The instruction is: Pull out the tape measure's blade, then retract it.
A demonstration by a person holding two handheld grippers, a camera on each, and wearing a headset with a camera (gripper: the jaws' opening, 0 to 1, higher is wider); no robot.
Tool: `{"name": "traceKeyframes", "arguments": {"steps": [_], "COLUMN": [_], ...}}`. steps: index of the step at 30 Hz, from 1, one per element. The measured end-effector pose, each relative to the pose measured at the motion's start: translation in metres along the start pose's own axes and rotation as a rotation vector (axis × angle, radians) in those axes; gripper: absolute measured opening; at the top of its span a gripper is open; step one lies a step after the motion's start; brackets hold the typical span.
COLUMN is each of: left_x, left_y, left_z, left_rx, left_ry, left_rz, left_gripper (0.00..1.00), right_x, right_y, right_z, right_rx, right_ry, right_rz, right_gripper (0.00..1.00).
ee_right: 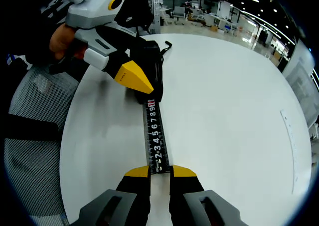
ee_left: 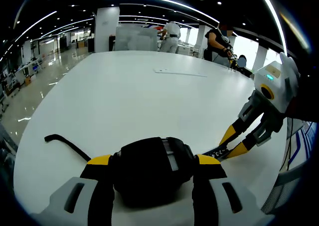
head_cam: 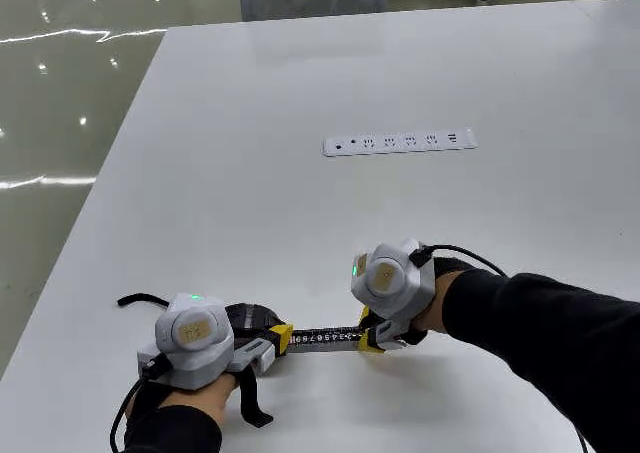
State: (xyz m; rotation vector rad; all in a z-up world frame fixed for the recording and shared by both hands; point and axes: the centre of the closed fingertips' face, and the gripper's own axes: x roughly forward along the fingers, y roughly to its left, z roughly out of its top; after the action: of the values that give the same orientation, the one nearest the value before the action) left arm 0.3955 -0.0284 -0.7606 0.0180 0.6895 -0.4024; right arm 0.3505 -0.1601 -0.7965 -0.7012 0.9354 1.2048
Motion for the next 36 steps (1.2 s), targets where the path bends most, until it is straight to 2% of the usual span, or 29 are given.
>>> {"name": "traceKeyframes", "arguments": {"steps": [8,21,36], "left_x": [0.0,0.0,0.0], "left_y": [0.0,0.001,0.001], "left_z": [0.0,0.0,-0.001], "left_rx": [-0.002,-0.004,-0.013], "left_ry": [0.002,0.002,0.002], "left_rz": [-0.003,-0.003,-0.008], "left_gripper": [0.58,0.58,0.58], "right_x": [0.001,0.004,0.008], "right_y": [-0.001,-0.002,-0.003], "right_z": [0.003,0.007,0.013], "right_rx": [0.019,0.014,0.003], "right_ry": [-0.025,-0.015,-0.034], "right_rz": [0.007,0.003,0.008], "right_gripper": [0.09,0.1,0.1]}}
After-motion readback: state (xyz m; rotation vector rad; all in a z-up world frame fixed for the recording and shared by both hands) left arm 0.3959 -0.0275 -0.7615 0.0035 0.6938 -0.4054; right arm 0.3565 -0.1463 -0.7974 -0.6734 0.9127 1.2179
